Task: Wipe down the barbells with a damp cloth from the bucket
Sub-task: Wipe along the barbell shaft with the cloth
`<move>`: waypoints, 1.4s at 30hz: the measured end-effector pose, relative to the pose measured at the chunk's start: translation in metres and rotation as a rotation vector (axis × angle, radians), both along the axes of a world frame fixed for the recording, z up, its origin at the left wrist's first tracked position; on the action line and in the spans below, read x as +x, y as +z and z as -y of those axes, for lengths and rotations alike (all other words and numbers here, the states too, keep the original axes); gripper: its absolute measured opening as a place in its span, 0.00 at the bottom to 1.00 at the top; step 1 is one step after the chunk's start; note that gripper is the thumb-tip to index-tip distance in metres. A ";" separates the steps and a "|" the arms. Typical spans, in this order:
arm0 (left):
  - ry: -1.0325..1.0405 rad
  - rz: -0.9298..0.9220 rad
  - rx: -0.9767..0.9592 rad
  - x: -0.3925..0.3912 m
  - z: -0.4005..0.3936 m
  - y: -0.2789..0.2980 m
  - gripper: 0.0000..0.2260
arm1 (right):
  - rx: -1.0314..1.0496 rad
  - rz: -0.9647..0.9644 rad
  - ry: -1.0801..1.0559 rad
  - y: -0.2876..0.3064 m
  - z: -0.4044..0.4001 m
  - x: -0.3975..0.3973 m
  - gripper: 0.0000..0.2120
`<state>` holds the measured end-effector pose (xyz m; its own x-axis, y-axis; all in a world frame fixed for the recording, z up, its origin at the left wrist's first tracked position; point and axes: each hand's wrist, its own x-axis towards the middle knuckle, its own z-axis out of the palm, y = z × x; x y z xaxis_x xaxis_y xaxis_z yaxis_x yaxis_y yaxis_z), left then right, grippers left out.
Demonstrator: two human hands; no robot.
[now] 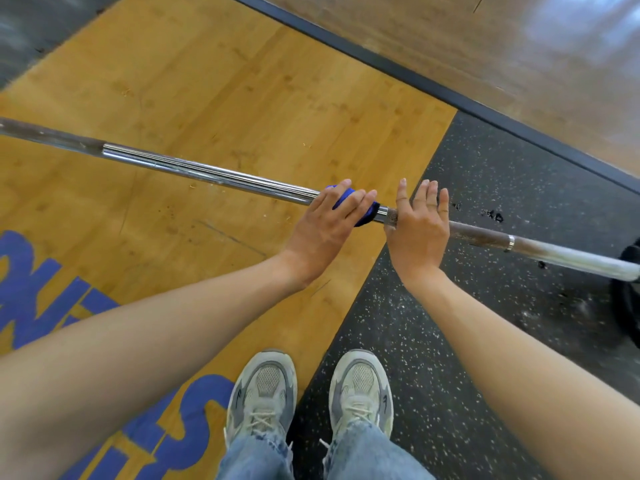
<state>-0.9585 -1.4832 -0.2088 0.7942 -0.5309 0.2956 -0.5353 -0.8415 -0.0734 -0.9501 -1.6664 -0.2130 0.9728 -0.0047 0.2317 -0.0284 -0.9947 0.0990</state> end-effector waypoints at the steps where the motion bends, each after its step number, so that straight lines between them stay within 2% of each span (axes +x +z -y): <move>1: 0.005 -0.007 -0.004 -0.004 0.002 0.000 0.30 | 0.014 -0.017 0.001 0.002 -0.001 -0.009 0.38; 5: -0.053 0.004 -0.032 -0.033 0.004 -0.003 0.29 | 0.026 -0.057 0.019 0.008 -0.005 -0.039 0.41; 8: -0.114 -0.009 -0.005 -0.053 -0.023 0.000 0.30 | 0.005 -0.172 0.051 0.015 -0.005 -0.059 0.42; 13: -0.114 -0.070 0.054 -0.075 -0.048 0.007 0.31 | 0.027 -0.327 0.178 0.025 0.000 -0.065 0.56; 20: -0.228 -0.064 -0.003 -0.089 -0.010 0.000 0.29 | 0.090 -0.407 0.182 0.030 -0.007 -0.083 0.50; 25: -0.012 -0.052 -0.036 -0.097 -0.080 -0.003 0.29 | -0.001 -0.413 0.156 0.030 -0.015 -0.096 0.45; 28: 0.025 -0.027 -0.049 -0.104 -0.072 -0.007 0.30 | -0.008 -0.406 0.144 0.030 -0.017 -0.102 0.43; 32: -0.122 0.049 -0.063 -0.109 -0.030 -0.016 0.28 | -0.021 -0.381 0.140 0.033 -0.017 -0.100 0.40; 35: -0.192 0.065 -0.047 -0.098 -0.032 -0.017 0.28 | -0.016 -0.372 0.134 0.034 -0.017 -0.095 0.43; 39: 0.006 -0.031 -0.066 -0.084 -0.078 -0.014 0.32 | -0.013 -0.377 0.150 0.033 -0.013 -0.083 0.42; 42: 0.071 -0.078 -0.056 -0.076 -0.082 -0.006 0.34 | -0.015 -0.376 0.154 0.032 -0.009 -0.073 0.42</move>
